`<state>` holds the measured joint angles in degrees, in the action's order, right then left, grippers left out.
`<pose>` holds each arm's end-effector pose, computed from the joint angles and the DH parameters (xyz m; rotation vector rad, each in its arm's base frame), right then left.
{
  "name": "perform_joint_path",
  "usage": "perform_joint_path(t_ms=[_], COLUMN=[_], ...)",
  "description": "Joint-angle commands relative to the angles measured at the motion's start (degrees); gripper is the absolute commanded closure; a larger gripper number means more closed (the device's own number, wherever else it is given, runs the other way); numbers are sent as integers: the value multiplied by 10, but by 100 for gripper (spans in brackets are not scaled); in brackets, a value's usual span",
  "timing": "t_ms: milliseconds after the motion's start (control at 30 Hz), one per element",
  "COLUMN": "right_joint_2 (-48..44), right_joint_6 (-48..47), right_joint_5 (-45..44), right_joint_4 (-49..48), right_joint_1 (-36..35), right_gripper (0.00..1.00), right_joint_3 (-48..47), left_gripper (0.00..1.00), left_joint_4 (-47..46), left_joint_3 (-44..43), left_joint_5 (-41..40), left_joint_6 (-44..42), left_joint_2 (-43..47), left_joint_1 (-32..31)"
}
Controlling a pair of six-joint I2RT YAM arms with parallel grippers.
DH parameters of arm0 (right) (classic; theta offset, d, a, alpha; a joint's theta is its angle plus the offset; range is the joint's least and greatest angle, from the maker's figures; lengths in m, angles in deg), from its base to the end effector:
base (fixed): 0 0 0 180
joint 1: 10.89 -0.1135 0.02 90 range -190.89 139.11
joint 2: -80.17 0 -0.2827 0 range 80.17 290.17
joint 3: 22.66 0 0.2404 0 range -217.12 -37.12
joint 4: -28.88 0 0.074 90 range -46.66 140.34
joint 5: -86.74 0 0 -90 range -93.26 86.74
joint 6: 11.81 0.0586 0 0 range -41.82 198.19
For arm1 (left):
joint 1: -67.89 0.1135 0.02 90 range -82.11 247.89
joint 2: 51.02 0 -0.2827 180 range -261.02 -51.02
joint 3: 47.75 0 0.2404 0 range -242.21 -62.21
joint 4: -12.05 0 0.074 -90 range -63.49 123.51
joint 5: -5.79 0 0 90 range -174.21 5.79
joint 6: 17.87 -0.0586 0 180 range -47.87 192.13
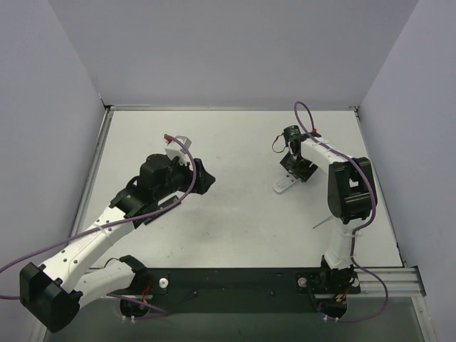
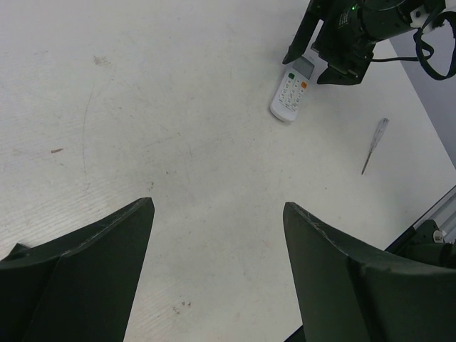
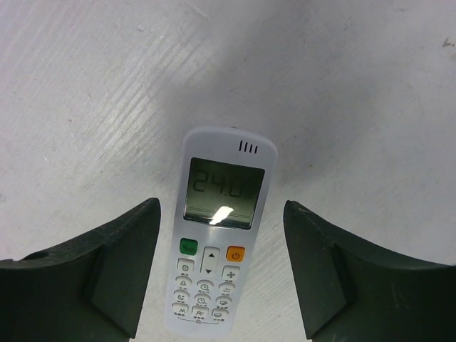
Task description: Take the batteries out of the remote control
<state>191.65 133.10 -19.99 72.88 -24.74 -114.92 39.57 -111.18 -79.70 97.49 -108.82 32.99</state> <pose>0.4013 0.0816 0.1813 0.9951 2.3984 0.0339 0.1872 -0.1362 0.3269 0.2227 2.0193 -0.7582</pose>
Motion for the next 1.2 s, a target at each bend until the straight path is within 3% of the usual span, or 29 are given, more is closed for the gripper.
perform_joint_path(t_ms=[0,200,367,467,567,733,867,1033,1167], right_joint_2=[17,18,4,-41,-98,-193,-260,-316,-347], right_joint_6=[-1,-9,-38,-105,-216,-276,-262,-285,-291], right_joint_5=[-9,-7,20,70,193,446,576,680,741], right_joint_4=[26,8,-18,-59,-113,-198,-309,-347,-391], right_joint_1=[9,11,11,8,0,-11,-15,-42,-73], right_gripper=[36,45,60,71,77,79,81,85,85], right_joint_3=[1,13,27,57,96,159,230,246,257], left_gripper=[16,17,17,17,17,18,18,18,17], left_joint_4=[-3,1,14,48,74,58,8,-46,-167], left_joint_3=[-24,-25,-30,-51,-75,-89,-83,-92,-75], left_joint_5=[-6,-14,-21,-41,-41,116,218,333,405], left_joint_6=[8,8,7,1,8,57,77,98,151], left_joint_2=[3,5,-2,-13,-27,-51,-68,-100,-133], left_joint_1=[-6,-7,-7,-6,12,75,114,115,104])
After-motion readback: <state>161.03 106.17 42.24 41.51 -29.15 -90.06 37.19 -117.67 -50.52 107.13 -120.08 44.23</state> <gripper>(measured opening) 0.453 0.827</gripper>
